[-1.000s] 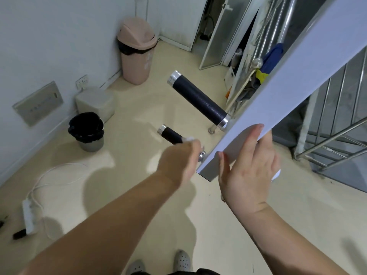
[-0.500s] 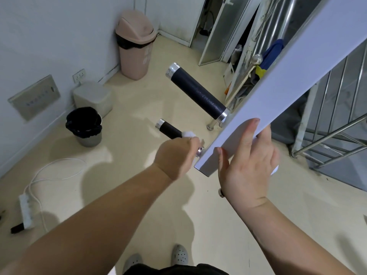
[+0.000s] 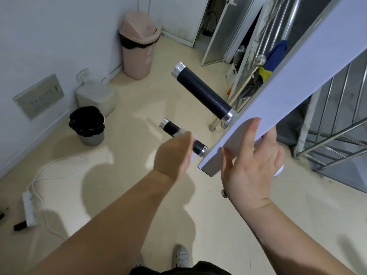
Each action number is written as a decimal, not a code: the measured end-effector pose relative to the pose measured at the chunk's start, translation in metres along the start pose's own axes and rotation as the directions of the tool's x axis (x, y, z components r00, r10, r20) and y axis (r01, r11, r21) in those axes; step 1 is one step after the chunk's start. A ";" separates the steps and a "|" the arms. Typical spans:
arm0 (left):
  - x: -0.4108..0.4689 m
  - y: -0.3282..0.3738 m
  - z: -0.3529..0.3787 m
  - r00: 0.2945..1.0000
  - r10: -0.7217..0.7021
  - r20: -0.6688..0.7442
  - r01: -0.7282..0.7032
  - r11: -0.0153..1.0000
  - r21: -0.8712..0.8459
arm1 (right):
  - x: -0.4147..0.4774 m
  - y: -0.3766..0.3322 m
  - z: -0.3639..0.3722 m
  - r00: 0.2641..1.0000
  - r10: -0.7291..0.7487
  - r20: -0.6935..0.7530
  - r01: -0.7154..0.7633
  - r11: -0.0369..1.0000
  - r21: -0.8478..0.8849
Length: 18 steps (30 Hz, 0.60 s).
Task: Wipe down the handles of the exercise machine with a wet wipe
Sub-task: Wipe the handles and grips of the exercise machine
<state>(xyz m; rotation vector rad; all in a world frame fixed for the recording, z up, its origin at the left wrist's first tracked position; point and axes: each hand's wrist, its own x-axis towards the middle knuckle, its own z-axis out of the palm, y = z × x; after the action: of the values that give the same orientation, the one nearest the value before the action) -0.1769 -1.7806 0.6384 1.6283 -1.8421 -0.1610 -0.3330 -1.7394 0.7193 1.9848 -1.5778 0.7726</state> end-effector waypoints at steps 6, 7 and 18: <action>0.008 -0.007 0.007 0.906 -0.299 -0.298 0.214 0.934 -0.286 | -0.001 -0.002 0.001 1.000 0.022 -0.005 -0.022 0.999 -0.028; 0.000 0.005 0.012 0.935 -0.249 -0.254 0.173 0.942 -0.287 | -0.001 -0.002 0.002 1.000 0.029 -0.010 -0.029 0.999 -0.032; 0.007 0.024 0.011 0.636 -0.751 -0.176 0.364 0.494 -0.790 | -0.002 -0.007 0.000 0.999 0.031 -0.013 -0.031 0.999 -0.011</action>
<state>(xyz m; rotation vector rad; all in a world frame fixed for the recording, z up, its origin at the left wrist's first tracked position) -0.2030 -1.7857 0.6446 1.4539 -0.5883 -0.5950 -0.3267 -1.7362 0.7178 1.9476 -1.6055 0.7850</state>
